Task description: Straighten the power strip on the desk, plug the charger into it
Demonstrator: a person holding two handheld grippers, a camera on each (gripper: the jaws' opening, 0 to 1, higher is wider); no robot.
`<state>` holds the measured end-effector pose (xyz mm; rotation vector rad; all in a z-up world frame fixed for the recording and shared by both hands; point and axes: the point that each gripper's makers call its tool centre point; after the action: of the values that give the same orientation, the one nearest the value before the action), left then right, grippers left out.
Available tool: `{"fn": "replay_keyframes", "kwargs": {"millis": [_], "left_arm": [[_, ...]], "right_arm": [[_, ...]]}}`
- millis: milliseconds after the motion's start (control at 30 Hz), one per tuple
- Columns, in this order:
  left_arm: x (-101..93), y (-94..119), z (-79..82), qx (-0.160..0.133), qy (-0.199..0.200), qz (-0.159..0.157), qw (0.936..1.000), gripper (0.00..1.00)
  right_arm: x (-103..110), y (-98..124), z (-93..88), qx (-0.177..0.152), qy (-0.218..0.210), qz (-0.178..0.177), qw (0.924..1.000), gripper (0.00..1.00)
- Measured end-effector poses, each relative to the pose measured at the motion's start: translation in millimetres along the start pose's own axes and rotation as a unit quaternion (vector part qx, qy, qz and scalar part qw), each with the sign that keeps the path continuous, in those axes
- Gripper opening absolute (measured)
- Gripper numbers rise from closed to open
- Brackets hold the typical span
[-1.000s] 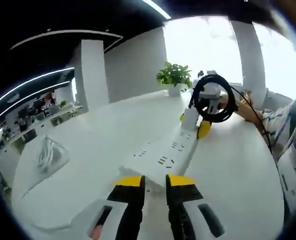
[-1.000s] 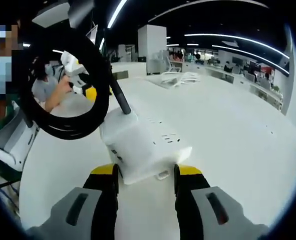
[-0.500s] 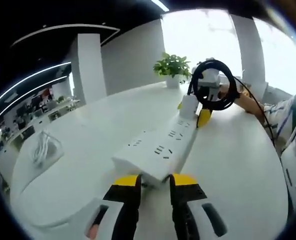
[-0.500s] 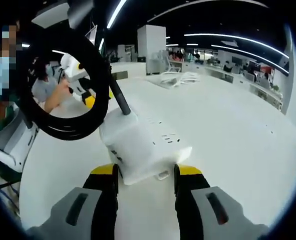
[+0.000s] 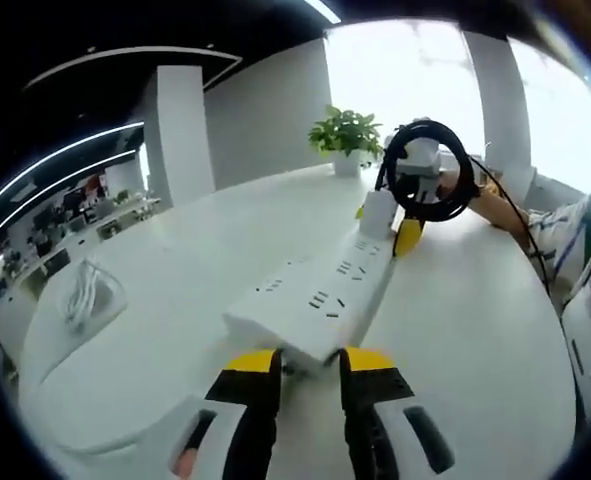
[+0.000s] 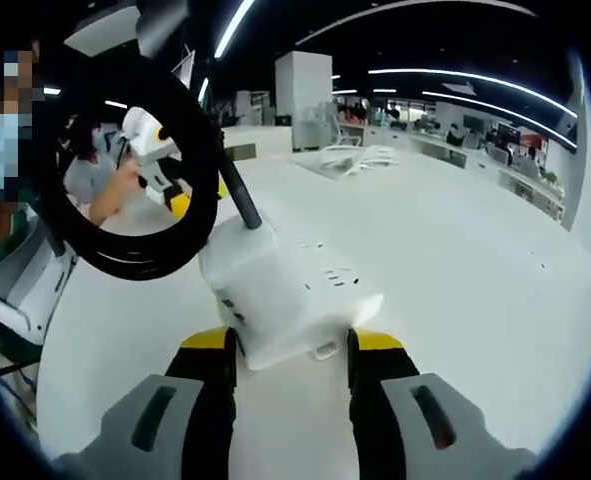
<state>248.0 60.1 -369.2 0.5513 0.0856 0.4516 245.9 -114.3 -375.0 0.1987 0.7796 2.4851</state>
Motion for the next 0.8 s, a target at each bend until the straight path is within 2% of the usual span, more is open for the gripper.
{"fn": "replay_keyframes", "kwargs": {"millis": [800], "left_arm": [[3.4,-3.9,0.2,-0.016,0.018,0.008,0.9997,0.22]], "right_arm": [[-5.3,-0.5,1.5,-0.006,-0.004,-0.014,0.9999,0.4]]}}
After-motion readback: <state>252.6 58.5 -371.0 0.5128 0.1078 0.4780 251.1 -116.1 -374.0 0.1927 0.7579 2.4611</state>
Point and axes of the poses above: the point that each gripper's makers call its tool centre point, and the gripper's own axes: y roughly backward along the fingers, x roughly to its left, z roughly out of its top, and after that the axes turned 3 degrees about x, right-handed
